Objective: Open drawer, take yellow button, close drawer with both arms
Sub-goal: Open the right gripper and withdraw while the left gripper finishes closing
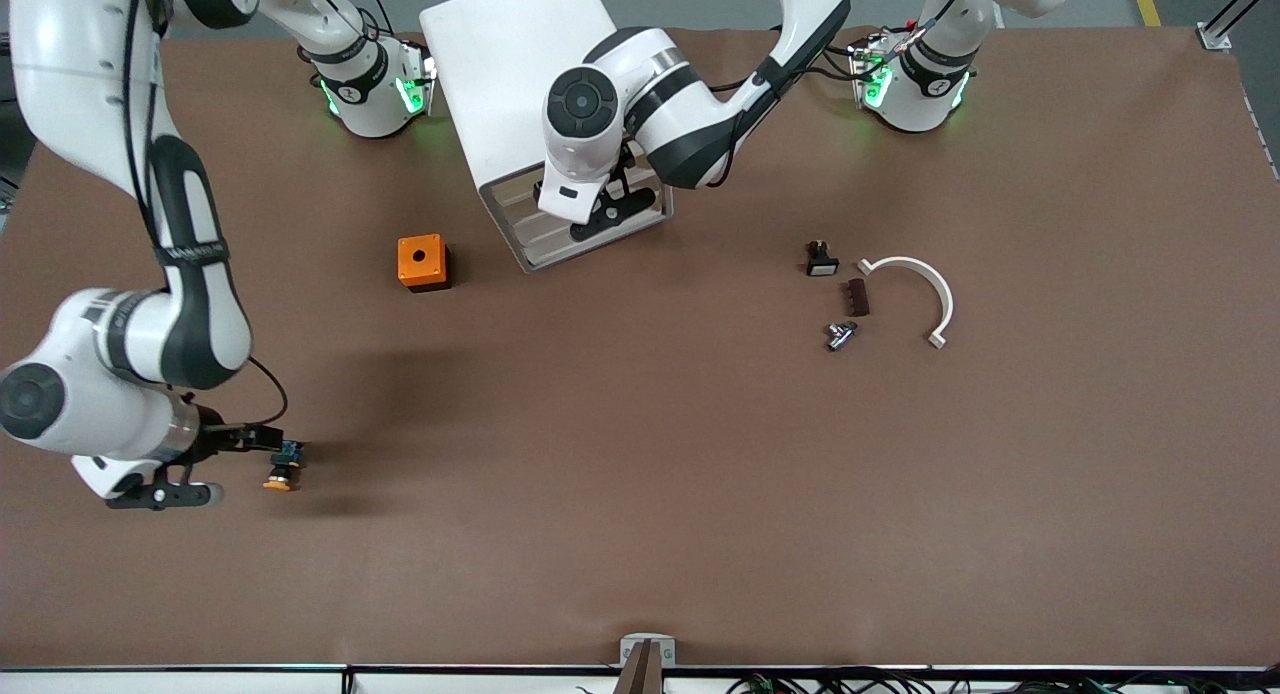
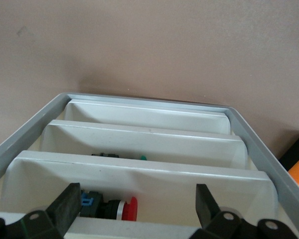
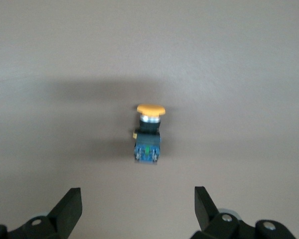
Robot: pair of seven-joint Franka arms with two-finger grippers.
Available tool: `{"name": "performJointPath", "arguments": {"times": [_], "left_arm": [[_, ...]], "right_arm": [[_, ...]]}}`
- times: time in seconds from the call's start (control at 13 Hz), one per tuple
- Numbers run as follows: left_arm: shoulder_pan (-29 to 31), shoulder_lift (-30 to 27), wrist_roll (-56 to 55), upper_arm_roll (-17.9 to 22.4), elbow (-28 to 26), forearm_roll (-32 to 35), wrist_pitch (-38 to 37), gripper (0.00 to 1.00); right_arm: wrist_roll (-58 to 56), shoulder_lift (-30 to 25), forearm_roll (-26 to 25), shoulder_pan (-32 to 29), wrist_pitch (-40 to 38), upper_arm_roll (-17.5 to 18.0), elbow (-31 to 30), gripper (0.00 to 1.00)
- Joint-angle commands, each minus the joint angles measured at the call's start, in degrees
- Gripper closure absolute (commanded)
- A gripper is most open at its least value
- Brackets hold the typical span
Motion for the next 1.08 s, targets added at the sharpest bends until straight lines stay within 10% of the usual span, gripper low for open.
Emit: {"name": "performJointPath", "arguments": {"times": [0.0, 1.0], "left_arm": [[0.3, 0.4, -1.4, -0.9, 0.2, -3.6, 0.2, 0.00], [8.5, -7.7, 5.3, -0.2, 0.4, 7.5, -0.6, 0.00]], "right_arm": [[-1.0, -8.9, 0.1, -1.7, -6.7, 0.8, -2.1, 0.00], [-0.1, -16.2, -0.4, -1.2, -29.4, -0.2, 10.8, 0.00]]}}
